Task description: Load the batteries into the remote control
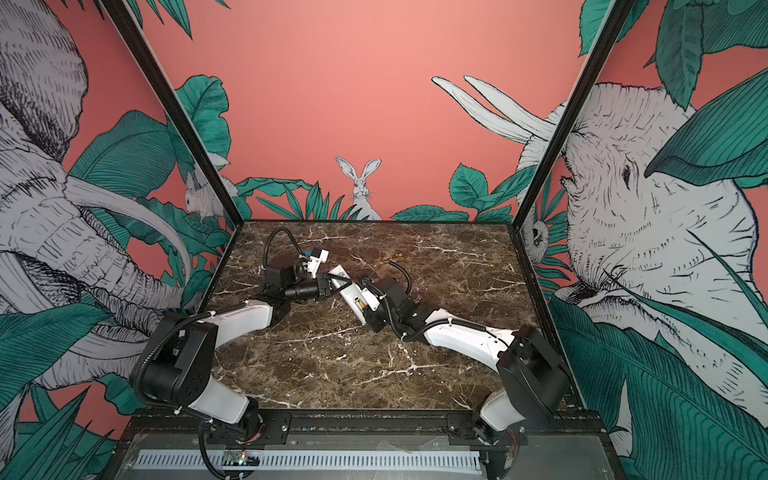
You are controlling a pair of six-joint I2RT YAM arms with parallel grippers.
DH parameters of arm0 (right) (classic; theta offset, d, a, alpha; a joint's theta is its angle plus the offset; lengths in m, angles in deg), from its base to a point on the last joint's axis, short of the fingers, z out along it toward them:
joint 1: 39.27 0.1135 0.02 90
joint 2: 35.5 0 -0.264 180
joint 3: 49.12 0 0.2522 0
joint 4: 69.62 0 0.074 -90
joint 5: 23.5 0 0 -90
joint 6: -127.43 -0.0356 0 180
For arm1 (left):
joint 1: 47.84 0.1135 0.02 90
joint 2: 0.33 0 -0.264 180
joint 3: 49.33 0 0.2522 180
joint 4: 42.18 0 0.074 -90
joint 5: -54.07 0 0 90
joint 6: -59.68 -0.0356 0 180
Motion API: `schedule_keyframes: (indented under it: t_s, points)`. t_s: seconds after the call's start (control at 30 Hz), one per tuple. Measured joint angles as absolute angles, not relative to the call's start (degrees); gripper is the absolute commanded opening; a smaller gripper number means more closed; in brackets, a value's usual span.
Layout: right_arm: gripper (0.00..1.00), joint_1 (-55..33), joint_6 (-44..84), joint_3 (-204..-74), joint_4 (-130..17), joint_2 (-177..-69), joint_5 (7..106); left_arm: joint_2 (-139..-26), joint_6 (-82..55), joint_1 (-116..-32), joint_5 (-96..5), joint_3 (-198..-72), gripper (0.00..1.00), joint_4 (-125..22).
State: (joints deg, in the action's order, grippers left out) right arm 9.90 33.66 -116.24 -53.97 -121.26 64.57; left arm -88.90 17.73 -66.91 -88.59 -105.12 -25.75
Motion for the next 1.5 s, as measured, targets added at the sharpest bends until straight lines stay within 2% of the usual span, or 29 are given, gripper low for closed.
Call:
schedule_keyframes:
  t_s: [0.7,1.5]
  points:
    - [0.15,11.4,35.4,-119.1,-51.7,-123.0,67.3,-90.6,18.8,-66.1,-89.0,-105.3,0.15,-24.7]
    - [0.12,13.5,35.3,-120.6,-51.6,-125.1,68.7,-91.3,19.7,-65.3,-88.8,-105.3,0.15,-24.3]
